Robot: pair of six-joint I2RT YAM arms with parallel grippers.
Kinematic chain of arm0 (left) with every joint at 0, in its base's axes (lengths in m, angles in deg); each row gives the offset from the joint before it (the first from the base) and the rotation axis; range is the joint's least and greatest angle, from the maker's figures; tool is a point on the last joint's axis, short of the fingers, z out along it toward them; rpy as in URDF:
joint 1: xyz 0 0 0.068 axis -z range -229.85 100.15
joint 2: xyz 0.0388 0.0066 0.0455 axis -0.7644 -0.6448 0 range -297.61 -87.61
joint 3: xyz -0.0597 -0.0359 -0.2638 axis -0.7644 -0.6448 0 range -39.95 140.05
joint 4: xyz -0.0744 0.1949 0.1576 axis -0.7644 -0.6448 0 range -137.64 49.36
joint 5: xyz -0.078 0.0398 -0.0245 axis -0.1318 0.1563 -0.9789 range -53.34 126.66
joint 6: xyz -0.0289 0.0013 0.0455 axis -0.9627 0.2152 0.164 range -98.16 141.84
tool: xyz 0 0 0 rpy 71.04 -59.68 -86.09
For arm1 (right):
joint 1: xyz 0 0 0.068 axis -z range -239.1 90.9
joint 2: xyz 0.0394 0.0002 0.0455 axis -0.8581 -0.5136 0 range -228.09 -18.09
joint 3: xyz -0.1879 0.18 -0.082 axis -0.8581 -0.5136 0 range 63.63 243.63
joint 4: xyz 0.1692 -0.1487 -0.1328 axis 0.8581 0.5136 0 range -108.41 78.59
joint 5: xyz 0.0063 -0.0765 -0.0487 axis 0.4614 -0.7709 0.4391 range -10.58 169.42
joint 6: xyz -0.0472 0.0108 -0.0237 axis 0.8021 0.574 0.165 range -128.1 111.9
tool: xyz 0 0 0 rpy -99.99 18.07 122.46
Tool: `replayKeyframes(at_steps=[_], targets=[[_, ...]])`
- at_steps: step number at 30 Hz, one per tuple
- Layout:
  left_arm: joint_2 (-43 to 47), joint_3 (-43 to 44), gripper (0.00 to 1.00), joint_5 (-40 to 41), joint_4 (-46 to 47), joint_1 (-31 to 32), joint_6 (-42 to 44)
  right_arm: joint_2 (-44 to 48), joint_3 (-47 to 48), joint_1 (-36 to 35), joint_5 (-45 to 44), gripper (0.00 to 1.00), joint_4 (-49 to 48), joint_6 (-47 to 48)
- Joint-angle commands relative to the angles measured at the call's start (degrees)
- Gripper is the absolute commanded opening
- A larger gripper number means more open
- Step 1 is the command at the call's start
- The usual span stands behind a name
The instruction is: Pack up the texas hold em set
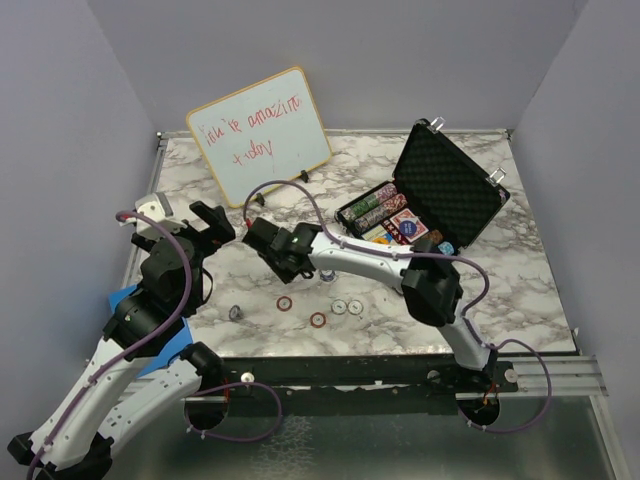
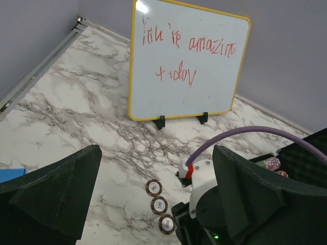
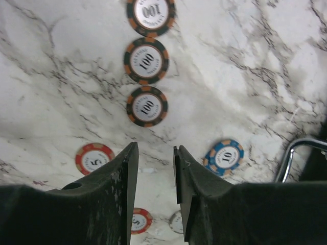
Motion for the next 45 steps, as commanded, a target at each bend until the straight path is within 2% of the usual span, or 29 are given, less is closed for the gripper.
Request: replayKeyframes(at_steps=[1,4,9,14,19,25,32,36,39,45], targets=[[-0.44,-0.54,0.99,0.81,-0.47,-0.03,-0.3,4.87,-6.4,2.63,-1.64,0.4,-2.31,-1.93],[-0.79,-0.59,0.99,0.77,-0.47,-0.03,-0.47,5.9,-8.38,2.85,0.26,0.41,-3.64,-1.1],[-1.33,-0.14,0.99,1.07,-0.17,-0.04,-0.37,4.71,-5.83,1.94,6.68,0.46,-5.6,0.56],[-1.89,1.26,0.99,1.55,0.46,-0.03,1.27,2.82,-2.6,-0.57,11.18,0.55,-10.47,1.6],[-2.68,2.89,0.99,2.19,1.78,-0.06,3.61,-3.01,4.5,-3.89,11.03,0.62,-11.95,3.86],[-3.22,6.37,0.99,4.18,3.13,-0.03,7.76,-10.31,14.4,-6.93,10.96,0.63,-11.6,6.1],[-2.88,6.85,0.99,4.89,4.11,-0.03,9.37,-16.9,20.05,-9.76,10.26,0.52,-11.82,8.33],[-3.02,6.24,0.99,4.59,4.18,-0.04,8.95,-20.54,24.0,-10.15,9.72,0.35,-10.34,9.01],[-3.18,5.86,0.99,3.85,3.89,-0.08,8.38,-22.69,26.42,-10.15,8.51,0.31,-8.12,9.75],[-3.09,4.64,0.99,3.47,3.3,-0.03,7.04,-23.45,26.59,-10.16,10.26,0.31,-4.31,9.59]])
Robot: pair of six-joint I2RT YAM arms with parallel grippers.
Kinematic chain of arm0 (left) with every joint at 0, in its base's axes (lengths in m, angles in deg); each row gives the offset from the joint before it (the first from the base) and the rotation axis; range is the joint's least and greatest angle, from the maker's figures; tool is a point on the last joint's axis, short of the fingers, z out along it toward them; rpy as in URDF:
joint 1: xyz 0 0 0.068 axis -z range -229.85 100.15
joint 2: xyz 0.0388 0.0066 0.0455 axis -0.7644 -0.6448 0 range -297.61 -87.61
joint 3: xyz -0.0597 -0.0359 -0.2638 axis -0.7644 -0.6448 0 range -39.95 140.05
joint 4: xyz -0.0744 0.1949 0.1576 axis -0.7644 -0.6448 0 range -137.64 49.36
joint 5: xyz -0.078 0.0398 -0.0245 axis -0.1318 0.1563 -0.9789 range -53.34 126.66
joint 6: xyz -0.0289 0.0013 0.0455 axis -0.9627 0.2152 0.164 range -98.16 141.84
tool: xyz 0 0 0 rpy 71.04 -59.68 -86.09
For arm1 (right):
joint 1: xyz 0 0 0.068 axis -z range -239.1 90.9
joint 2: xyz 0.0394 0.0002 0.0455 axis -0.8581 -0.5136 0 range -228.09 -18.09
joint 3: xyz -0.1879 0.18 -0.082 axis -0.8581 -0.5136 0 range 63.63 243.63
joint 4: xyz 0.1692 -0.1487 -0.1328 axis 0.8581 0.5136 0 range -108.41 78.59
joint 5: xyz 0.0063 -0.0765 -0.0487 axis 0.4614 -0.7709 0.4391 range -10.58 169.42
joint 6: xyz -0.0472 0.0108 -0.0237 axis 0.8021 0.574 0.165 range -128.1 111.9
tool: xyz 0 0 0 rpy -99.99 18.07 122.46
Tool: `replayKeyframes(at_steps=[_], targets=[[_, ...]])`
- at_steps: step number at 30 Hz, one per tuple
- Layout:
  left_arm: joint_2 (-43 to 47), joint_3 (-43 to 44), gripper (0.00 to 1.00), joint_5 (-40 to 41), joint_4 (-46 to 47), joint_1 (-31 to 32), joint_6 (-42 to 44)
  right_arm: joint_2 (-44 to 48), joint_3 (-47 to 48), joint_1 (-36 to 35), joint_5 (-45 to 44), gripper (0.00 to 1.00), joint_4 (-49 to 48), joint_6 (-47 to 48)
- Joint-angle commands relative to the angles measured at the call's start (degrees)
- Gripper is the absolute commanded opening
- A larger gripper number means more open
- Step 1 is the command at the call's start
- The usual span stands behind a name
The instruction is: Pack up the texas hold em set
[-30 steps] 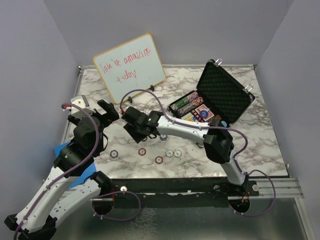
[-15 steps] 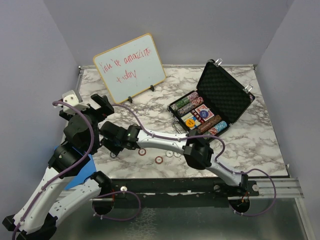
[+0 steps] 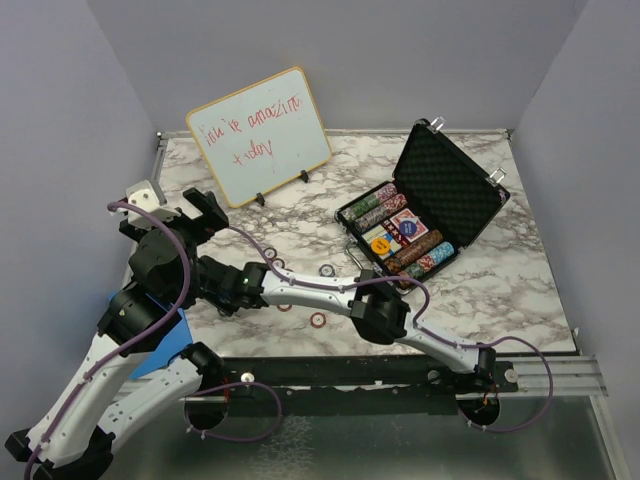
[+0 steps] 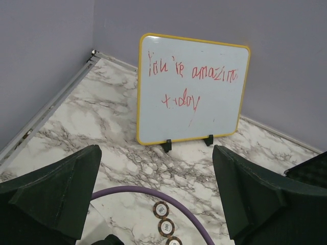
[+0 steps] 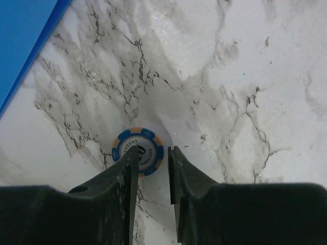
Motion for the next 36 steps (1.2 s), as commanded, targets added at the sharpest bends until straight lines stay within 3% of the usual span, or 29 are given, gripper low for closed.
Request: replayKeyframes(at_steps=[1,6,17,28,36], targets=[[0.08,-1.2,0.99,-0.07,-0.21,-0.03,-0.97,-1.76,1.79,-0.38,0.45,0.31,5.77,0.77],[0.0,-1.48,0.99,-0.37,-0.21,-0.03,-1.27,-1.31,1.5,-0.38,-0.25,0.35,6.39,0.46],[0.45,-1.04,0.99,-0.45,-0.65,-0.03,-1.19,3.93,-3.91,-0.41,1.23,0.6,-7.93,3.62],[0.7,-2.13,0.99,-0.35,-0.65,-0.03,-1.43,-2.86,3.35,-0.38,4.81,0.6,-0.06,2.91],[0.48,-2.18,0.99,-0.68,-0.4,-0.03,-1.53,-6.28,8.13,-0.38,1.95,0.56,6.36,4.47]])
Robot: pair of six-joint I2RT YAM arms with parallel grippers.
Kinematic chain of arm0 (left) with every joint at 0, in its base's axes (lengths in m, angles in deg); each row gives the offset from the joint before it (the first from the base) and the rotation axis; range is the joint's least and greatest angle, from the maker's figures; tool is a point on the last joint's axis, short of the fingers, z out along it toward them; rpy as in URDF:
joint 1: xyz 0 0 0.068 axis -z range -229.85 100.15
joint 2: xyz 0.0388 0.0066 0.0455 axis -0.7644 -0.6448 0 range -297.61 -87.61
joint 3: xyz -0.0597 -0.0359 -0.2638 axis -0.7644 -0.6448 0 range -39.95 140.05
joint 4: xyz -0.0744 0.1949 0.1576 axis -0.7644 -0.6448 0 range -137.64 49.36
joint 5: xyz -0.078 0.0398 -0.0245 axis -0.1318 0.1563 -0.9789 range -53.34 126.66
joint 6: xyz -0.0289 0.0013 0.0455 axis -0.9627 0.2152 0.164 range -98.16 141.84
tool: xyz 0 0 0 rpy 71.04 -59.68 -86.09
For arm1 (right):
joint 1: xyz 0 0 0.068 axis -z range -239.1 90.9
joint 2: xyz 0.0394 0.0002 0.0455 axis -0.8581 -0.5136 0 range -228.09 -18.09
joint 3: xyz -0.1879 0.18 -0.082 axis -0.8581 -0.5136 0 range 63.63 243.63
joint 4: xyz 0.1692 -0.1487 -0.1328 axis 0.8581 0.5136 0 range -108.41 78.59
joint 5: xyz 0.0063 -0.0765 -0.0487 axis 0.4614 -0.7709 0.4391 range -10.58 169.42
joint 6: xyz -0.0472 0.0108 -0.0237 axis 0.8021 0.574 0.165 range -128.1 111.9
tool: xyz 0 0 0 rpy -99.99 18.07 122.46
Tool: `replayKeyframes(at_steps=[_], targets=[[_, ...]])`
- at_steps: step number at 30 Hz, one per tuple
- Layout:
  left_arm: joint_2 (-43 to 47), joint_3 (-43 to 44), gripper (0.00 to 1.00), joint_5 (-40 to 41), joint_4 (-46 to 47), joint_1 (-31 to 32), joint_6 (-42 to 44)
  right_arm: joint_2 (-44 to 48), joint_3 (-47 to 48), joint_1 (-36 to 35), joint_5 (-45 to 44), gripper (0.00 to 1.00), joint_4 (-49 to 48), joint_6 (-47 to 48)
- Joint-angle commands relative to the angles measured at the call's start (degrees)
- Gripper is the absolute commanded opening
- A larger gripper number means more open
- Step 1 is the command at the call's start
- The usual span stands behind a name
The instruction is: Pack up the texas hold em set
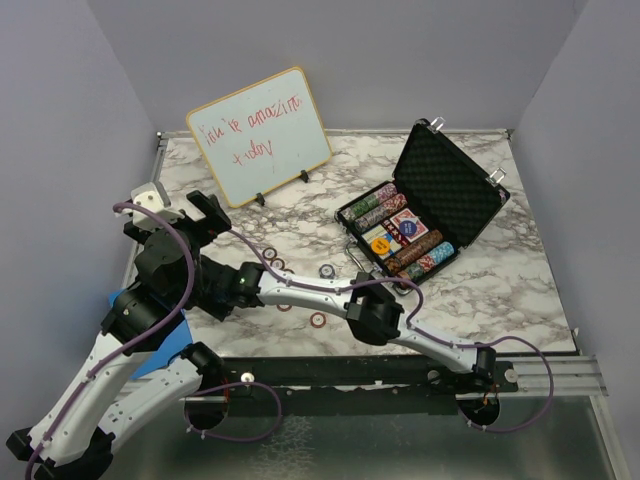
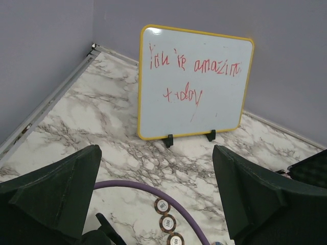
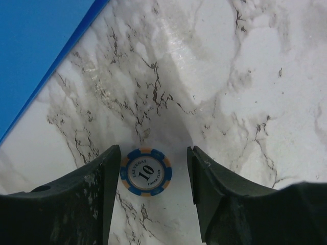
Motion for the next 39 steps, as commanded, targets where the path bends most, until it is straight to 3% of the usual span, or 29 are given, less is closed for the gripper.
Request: replayKeyframes(at_steps=[1,6,16,27,33,39], targets=[[0.38,-0.28,0.99,-0.61,-0.18,-0.01,-0.38,-2.17,1.5,-0.38,-1.4,0.55,6.73,2.05],[0.67,-0.59,0.99,-1.03,-0.17,-0.01,-1.03,-0.49,-3.2,-0.31,-3.84,0.4,9.56,2.45],[0.73,-0.85,0.99,-2.51,-0.7,-0.03,-2.44,12.6,-23.83,1.1,-2.17,0.32,10.03,-1.57],[0.27,-2.87,0.99,-6.14,-2.3,-0.07,-7.15,29.88,-49.93,1.29,-0.71,0.33,4.53,-3.57],[-2.14,-4.52,0.99,-9.58,-2.24,-0.06,-11.4,36.77,-59.74,1.55,-3.09,0.42,1.78,-5.95],[-4.45,-5.61,0.99,-10.26,0.55,-0.03,-11.73,39.03,-63.05,2.5,-3.94,0.53,0.73,-6.65]])
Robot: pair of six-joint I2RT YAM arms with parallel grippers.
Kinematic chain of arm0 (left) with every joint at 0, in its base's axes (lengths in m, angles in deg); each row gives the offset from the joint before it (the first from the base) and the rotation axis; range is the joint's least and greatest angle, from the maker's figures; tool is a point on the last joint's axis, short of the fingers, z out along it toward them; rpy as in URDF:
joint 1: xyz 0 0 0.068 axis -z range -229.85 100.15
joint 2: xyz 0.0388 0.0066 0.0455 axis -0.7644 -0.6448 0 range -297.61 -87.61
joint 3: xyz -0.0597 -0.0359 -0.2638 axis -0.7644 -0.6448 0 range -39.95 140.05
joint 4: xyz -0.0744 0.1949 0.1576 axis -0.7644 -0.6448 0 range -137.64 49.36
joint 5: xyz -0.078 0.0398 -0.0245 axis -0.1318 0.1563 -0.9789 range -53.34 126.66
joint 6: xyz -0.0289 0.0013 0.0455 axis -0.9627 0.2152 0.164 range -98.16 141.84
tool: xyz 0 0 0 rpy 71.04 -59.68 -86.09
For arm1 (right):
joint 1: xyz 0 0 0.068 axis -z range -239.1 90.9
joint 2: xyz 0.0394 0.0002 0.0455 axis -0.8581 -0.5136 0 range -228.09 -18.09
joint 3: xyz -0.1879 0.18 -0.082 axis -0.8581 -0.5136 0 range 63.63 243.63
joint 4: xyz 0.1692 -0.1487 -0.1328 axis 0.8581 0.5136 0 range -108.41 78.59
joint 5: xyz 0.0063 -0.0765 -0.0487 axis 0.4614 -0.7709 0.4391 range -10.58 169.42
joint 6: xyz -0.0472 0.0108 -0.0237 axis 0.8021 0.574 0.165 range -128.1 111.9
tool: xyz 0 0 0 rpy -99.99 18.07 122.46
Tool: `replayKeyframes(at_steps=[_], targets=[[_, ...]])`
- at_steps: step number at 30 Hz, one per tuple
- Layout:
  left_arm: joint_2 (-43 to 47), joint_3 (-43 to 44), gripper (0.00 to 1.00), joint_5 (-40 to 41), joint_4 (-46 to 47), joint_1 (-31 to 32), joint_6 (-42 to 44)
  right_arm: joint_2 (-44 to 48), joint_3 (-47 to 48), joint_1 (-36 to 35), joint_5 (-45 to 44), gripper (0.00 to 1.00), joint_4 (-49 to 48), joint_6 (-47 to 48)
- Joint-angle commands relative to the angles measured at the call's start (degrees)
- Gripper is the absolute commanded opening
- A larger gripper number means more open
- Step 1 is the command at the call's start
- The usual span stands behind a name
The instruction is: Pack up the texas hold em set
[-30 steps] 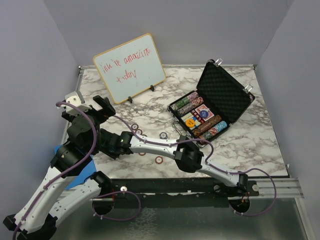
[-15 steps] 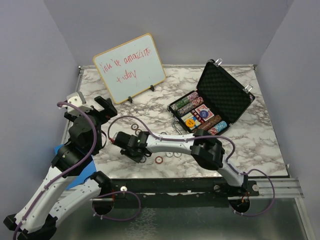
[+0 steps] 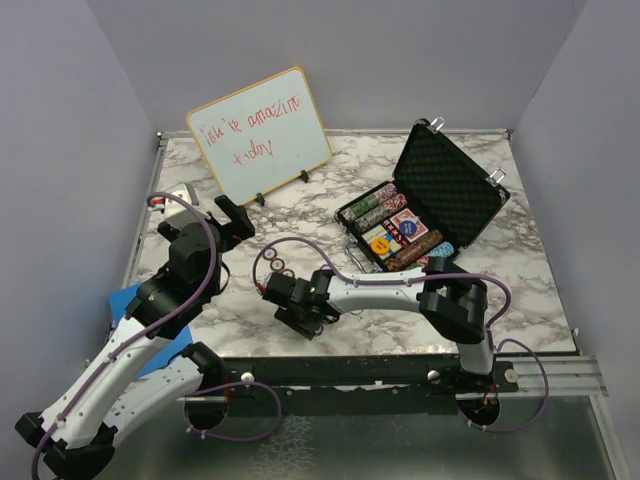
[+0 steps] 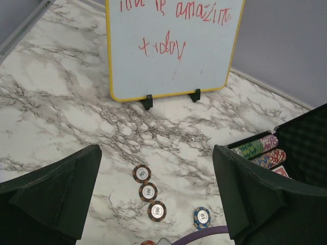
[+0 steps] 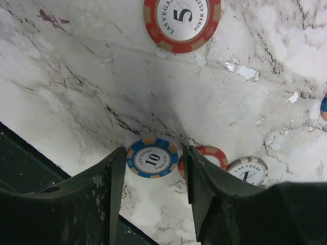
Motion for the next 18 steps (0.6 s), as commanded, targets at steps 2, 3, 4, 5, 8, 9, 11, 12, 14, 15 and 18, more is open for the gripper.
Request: replayKeyframes(at_steps=[2,3,4,5,8,9,11,12,14,15,18], targets=[[-1.9,-1.04,0.99,-1.69,3.22,-0.04,-0.14,0.31,-2.06,0.62,-1.39,0.56,0.31,-0.03],[-2.24,-1.21,0.99,-1.12,3.77,-0.03,0.4,0.14,-1.88,0.65,-0.58,0.57,0.44,0.51],[-2.48,-1.37,0.99,-0.63,4.2,-0.08,0.96,0.07,-1.71,0.66,0.4,0.59,0.82,1.19],[-2.78,-1.56,0.99,-0.22,4.62,-0.04,1.46,-0.03,-1.73,0.66,1.56,0.6,1.14,1.93],[-3.08,-2.68,0.99,1.04,5.69,-0.04,2.93,-0.19,-2.08,0.66,5.61,0.62,1.09,4.09],[-2.98,-3.19,0.99,1.44,6.06,-0.03,3.25,-0.59,-1.98,0.61,6.25,0.61,1.42,4.71],[-2.7,-4.15,0.99,1.9,6.76,-0.03,3.59,-1.99,-1.04,0.66,6.48,0.61,3.13,5.18],[-2.57,-4.54,0.99,1.95,7.05,-0.06,3.77,-2.75,-0.62,0.64,6.63,0.6,3.92,5.13],[-2.32,-5.15,0.99,2.21,7.49,-0.03,3.99,-3.57,-0.32,0.66,7.4,0.59,5.09,5.23],[-2.23,-5.4,0.99,2.37,7.75,-0.03,4.19,-3.69,-0.45,0.66,7.79,0.58,5.41,5.29],[-2.0,-5.77,0.99,3.13,8.17,-0.03,5.02,-2.86,-2.17,0.66,7.9,0.58,4.15,6.93]])
